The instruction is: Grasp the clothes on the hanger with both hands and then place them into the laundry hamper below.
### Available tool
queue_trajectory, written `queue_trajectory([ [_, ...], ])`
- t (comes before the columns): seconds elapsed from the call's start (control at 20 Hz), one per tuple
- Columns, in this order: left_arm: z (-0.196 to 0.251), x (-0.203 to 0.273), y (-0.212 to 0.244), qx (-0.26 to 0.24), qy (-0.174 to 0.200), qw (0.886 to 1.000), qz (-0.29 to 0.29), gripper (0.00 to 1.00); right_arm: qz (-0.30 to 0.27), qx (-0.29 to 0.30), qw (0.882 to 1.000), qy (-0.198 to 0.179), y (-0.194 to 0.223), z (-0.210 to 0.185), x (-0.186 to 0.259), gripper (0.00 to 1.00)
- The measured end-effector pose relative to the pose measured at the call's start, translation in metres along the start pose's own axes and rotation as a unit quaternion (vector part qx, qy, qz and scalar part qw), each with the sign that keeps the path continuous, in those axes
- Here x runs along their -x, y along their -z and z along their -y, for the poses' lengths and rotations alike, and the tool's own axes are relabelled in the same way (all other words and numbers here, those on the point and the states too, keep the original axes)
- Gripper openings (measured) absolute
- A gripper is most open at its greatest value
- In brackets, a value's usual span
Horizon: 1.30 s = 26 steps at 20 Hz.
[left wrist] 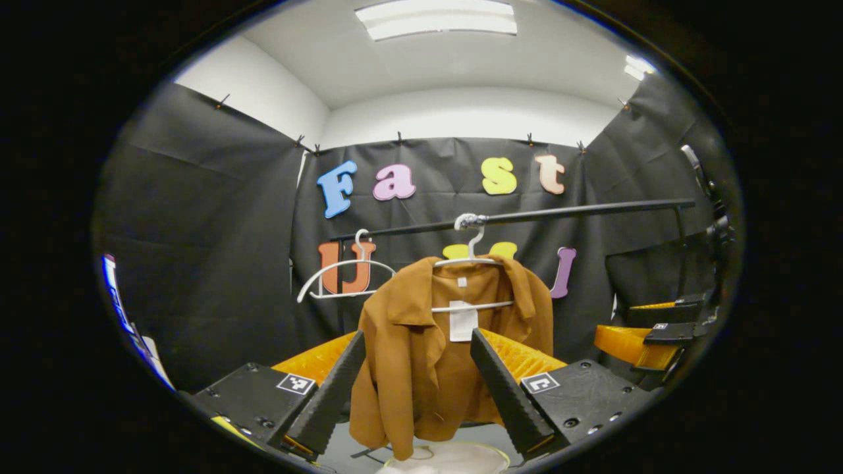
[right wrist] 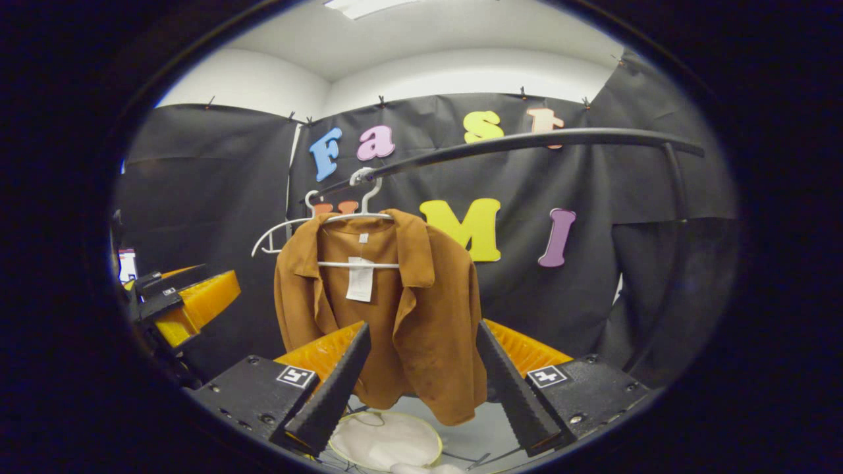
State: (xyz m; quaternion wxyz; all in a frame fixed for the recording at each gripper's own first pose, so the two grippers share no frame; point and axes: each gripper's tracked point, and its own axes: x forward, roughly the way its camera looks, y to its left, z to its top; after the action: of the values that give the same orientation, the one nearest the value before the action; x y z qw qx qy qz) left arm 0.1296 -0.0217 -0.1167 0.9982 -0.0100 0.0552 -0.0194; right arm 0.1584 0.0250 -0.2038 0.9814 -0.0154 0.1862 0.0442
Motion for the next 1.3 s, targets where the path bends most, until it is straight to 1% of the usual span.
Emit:
queue_trajectory([
  [0.1, 0.01, -0.027, 0.012, 0.0, 0.004, 1.0, 0.002, 1.0, -0.005, 0.005, 1.0, -0.008, 0.007, 0.003, -0.034, 1.0],
  [0.25, 0.018, -0.069, 0.036, -0.016, 0.0, 1.0, -0.012, 1.0, -0.02, 0.002, 1.0, -0.024, 0.018, 0.002, -0.081, 1.0],
  [0.4, 0.015, -0.106, 0.059, -0.028, -0.018, 0.999, -0.028, 1.0, -0.035, -0.003, 0.999, -0.037, 0.026, 0.0, -0.122, 1.0],
  [0.45, 0.014, -0.117, 0.064, -0.032, -0.022, 0.999, -0.031, 0.98, -0.039, -0.005, 0.998, -0.042, 0.027, -0.001, -0.135, 1.0],
  [0.55, 0.012, -0.136, 0.07, -0.032, -0.03, 0.998, -0.034, 0.99, -0.039, -0.007, 0.998, -0.045, 0.026, -0.003, -0.159, 1.0],
  [0.6, 0.009, -0.145, 0.073, -0.032, -0.035, 0.998, -0.036, 0.98, -0.038, -0.008, 0.998, -0.046, 0.024, -0.004, -0.17, 1.0],
  [0.65, 0.006, -0.153, 0.075, -0.034, -0.041, 0.998, -0.036, 0.99, -0.038, -0.011, 0.998, -0.047, 0.023, -0.004, -0.179, 1.0],
  [0.85, -0.005, -0.173, 0.082, -0.041, -0.063, 0.996, -0.04, 0.98, -0.038, -0.019, 0.998, -0.047, 0.021, -0.014, -0.213, 1.0],
  [0.95, -0.012, -0.177, 0.084, -0.04, -0.076, 0.995, -0.04, 0.98, -0.032, -0.017, 0.998, -0.052, 0.019, -0.017, -0.222, 1.0],
  [1.0, -0.014, -0.178, 0.084, -0.038, -0.078, 0.995, -0.04, 0.99, -0.032, -0.015, 0.998, -0.05, 0.019, -0.014, -0.225, 1.0],
  [1.05, -0.016, -0.179, 0.084, -0.036, -0.079, 0.995, -0.041, 0.98, -0.03, -0.016, 0.998, -0.05, 0.019, -0.01, -0.226, 0.99],
  [1.1, -0.021, -0.179, 0.084, -0.036, -0.088, 0.995, -0.041, 0.98, -0.03, -0.017, 0.998, -0.05, 0.019, -0.006, -0.227, 0.85],
  [1.15, -0.025, -0.179, 0.083, -0.038, -0.094, 0.994, -0.041, 0.87, -0.033, -0.019, 0.998, -0.054, 0.021, -0.004, -0.228, 0.79],
  [1.25, -0.028, -0.18, 0.086, -0.033, -0.094, 0.994, -0.045, 0.66, -0.035, -0.021, 0.997, -0.062, 0.02, 0.002, -0.229, 0.62],
  [1.3, -0.026, -0.18, 0.089, -0.025, -0.087, 0.995, -0.053, 0.65, -0.039, -0.018, 0.997, -0.058, 0.022, 0.007, -0.228, 0.47],
])
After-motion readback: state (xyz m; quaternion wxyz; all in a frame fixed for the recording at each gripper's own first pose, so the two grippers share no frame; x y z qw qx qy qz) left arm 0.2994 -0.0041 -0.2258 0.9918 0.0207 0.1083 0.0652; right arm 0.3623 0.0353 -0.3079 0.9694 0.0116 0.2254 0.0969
